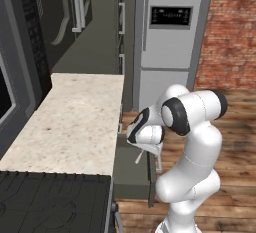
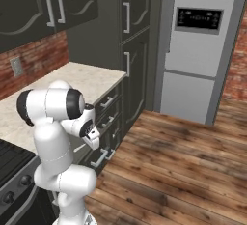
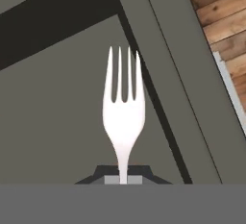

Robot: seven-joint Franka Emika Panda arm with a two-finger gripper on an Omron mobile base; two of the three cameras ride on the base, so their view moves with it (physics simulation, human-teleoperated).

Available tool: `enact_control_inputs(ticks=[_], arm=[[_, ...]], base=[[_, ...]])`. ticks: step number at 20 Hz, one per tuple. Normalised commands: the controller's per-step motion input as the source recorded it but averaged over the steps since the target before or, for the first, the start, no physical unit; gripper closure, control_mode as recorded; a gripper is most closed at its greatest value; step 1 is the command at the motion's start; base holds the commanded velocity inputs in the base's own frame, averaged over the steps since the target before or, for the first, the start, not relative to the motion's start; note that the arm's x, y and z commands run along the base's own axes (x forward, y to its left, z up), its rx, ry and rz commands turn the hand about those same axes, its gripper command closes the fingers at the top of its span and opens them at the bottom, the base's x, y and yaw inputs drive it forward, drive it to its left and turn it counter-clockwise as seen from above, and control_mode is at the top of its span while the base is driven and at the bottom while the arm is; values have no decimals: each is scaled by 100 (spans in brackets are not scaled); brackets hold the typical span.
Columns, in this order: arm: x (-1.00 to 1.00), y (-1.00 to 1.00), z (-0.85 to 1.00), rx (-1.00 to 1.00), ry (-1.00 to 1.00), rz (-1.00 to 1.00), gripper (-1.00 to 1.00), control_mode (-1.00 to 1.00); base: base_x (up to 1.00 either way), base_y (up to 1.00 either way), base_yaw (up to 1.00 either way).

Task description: Organize the utensils by type. Pick up the wooden spoons from the counter and place them in the open cabinet. Then pick up the metallic utensils from the counter and place them in the open drawer.

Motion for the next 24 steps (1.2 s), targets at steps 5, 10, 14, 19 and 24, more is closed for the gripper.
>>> enact_control_inputs(ticks=[5,10,14,19,24], arm=[[-7,-21,-30,-2,2,-3,100,-100],[-14,-26,-30,-2,0,-3,100,-100],[-18,-28,-31,-1,0,-3,100,-100],[-20,-32,-34,-1,0,-1,100,-100],[-17,-36,-37,0,0,0,100,-100]], base=[[0,0,0],[0,0,0],[0,0,0],[0,0,0],[0,0,0]])
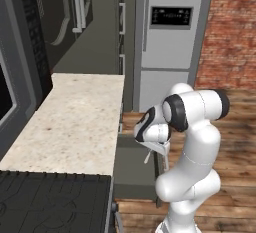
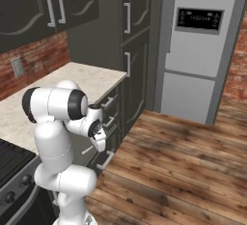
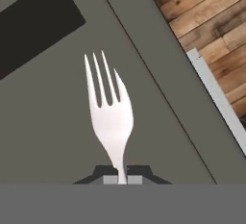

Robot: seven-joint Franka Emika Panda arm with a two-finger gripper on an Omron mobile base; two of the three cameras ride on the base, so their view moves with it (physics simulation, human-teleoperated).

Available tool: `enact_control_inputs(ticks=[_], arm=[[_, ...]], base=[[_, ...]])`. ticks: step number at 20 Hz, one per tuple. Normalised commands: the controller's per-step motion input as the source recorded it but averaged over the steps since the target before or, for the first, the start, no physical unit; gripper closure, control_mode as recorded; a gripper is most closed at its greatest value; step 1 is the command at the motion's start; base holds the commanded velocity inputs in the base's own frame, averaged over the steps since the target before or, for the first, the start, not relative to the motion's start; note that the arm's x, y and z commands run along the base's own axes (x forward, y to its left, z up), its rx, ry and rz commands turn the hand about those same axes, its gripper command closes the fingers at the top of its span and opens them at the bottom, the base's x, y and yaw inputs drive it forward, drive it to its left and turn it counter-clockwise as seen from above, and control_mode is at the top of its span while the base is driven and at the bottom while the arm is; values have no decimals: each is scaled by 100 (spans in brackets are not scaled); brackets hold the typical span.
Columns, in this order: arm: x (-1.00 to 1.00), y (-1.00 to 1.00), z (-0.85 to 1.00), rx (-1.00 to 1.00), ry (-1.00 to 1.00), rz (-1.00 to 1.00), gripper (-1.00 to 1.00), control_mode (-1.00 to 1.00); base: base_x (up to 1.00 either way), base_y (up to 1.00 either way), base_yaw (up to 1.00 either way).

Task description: Organize the utensils by type. Pick up the wooden spoons from the counter and place them in the open cabinet. Then pick up the metallic utensils from the counter and place them in the open drawer.

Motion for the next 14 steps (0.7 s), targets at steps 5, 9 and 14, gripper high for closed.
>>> enact_control_inputs(ticks=[5,9,14], arm=[[-17,-35,-40,0,0,0,100,-100],[-16,-36,-43,0,0,0,100,-100],[-16,-38,-45,0,1,0,100,-100]], base=[[0,0,0],[0,0,0],[0,0,0]])
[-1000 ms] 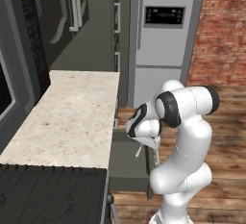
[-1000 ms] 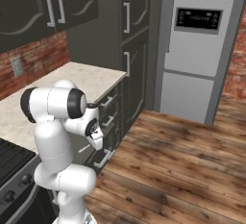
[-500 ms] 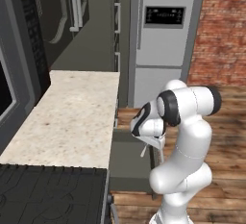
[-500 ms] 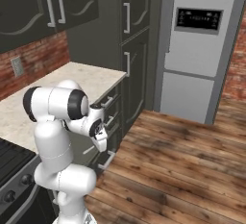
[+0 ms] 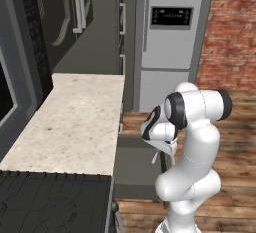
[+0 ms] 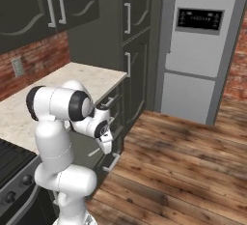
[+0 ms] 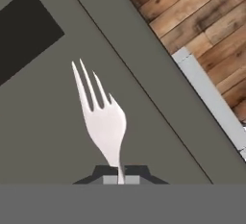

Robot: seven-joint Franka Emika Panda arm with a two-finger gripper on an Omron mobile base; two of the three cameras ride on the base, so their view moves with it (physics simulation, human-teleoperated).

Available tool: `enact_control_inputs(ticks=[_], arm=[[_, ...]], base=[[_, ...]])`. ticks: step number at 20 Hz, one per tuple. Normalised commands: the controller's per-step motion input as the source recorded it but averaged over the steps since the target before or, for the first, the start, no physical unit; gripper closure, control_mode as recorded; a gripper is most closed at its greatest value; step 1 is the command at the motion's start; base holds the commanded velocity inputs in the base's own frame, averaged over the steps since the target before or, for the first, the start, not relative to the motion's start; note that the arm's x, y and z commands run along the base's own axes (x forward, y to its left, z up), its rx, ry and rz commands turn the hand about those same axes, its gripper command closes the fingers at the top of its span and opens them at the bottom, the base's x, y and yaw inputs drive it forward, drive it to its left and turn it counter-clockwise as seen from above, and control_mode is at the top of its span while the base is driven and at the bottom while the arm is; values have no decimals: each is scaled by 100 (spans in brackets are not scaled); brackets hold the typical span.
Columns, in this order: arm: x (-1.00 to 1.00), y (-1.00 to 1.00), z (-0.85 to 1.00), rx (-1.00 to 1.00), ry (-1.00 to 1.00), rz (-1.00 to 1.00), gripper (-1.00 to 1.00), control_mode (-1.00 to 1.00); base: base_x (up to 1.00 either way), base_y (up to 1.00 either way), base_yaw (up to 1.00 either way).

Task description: Organize the utensils by type. Pick up the wooden spoons from the counter and place them in the open cabinet. Then pick up the metallic utensils from the counter and place them in the open drawer.

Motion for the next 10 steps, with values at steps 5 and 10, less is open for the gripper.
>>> enact_control_inputs(ticks=[5,10], arm=[[-15,-37,-50,0,5,-1,100,-100],[-12,-31,-52,-2,7,-2,100,-100]], base=[[0,0,0],[0,0,0]])
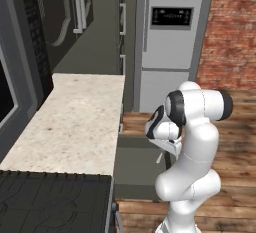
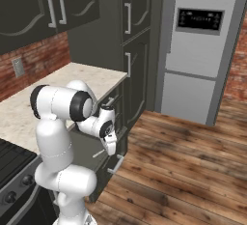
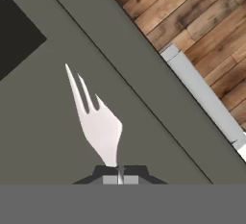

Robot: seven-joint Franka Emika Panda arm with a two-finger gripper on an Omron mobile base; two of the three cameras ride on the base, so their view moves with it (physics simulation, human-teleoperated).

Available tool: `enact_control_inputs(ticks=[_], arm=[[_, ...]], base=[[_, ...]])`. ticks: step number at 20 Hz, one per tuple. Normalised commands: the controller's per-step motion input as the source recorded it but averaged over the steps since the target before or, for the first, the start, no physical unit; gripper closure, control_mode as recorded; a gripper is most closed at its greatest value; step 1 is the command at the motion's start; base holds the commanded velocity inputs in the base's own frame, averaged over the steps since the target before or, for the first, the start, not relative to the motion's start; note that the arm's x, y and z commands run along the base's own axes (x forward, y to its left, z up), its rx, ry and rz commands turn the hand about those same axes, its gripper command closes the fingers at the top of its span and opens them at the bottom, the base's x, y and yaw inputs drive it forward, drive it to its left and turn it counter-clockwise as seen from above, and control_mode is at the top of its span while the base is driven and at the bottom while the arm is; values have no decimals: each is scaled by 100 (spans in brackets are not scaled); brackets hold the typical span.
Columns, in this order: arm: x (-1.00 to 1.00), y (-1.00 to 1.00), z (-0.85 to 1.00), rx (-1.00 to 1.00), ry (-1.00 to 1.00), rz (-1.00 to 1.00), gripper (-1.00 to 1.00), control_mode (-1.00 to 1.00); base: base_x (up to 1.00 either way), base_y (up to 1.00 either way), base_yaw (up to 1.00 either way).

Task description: Organize the utensils by type. Pick up the wooden spoons from the counter and place them in the open cabinet. Then pick up the metallic utensils from the counter and place them in the open drawer.

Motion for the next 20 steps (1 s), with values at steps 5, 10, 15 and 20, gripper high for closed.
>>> enact_control_inputs(ticks=[5,10,15,20], arm=[[-1,6,-19,-1,2,-2,100,-100],[-5,23,1,0,0,0,100,-100],[-18,19,14,-1,0,0,100,-100],[-4,34,11,0,0,0,100,-100]], base=[[0,0,0],[0,0,0],[0,0,0],[0,0,0]])
